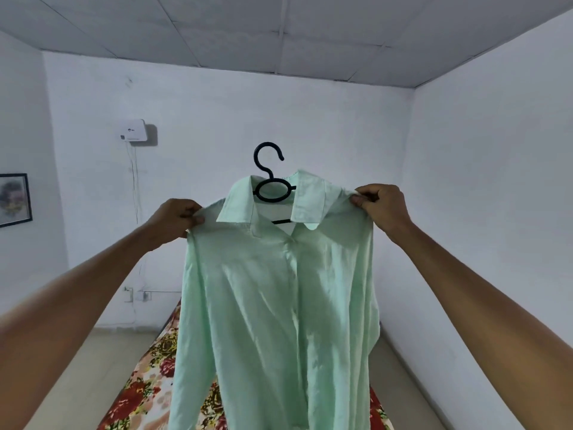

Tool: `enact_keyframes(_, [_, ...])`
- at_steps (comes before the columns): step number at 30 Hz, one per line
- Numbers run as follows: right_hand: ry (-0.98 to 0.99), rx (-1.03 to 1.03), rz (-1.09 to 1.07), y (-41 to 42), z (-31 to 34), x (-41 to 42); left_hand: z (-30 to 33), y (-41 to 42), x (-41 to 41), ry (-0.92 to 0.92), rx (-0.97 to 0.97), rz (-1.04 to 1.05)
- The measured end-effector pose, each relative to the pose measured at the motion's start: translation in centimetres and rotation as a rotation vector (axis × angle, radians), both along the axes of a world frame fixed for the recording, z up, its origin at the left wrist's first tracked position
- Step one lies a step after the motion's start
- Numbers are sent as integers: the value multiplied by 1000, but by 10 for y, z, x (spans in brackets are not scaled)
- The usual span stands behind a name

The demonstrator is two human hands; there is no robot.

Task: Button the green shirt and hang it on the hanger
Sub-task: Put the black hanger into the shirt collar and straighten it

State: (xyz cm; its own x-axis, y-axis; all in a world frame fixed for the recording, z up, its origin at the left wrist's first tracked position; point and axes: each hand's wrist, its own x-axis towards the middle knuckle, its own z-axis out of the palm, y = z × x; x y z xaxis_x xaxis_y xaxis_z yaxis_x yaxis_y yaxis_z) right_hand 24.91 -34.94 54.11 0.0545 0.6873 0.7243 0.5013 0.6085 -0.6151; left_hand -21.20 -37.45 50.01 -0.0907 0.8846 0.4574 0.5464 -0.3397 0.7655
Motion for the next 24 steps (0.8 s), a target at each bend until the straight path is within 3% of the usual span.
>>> enact_keyframes(4, [-140,-85,-25,4,-20,-8,-12,3,-4,37,-5,39])
enact_keyframes(10, [-388,-453,-103,25,-68,-11,-58,15,-20,70,-147,-33])
enact_keyframes(18, [-333,-829,-45,69,-188,-23,-175,65,-40,62,-385,-112])
enact_keyframes(24, [-350,-1023,23,135,-289,-13,-280,127,-35,283,-526,-110])
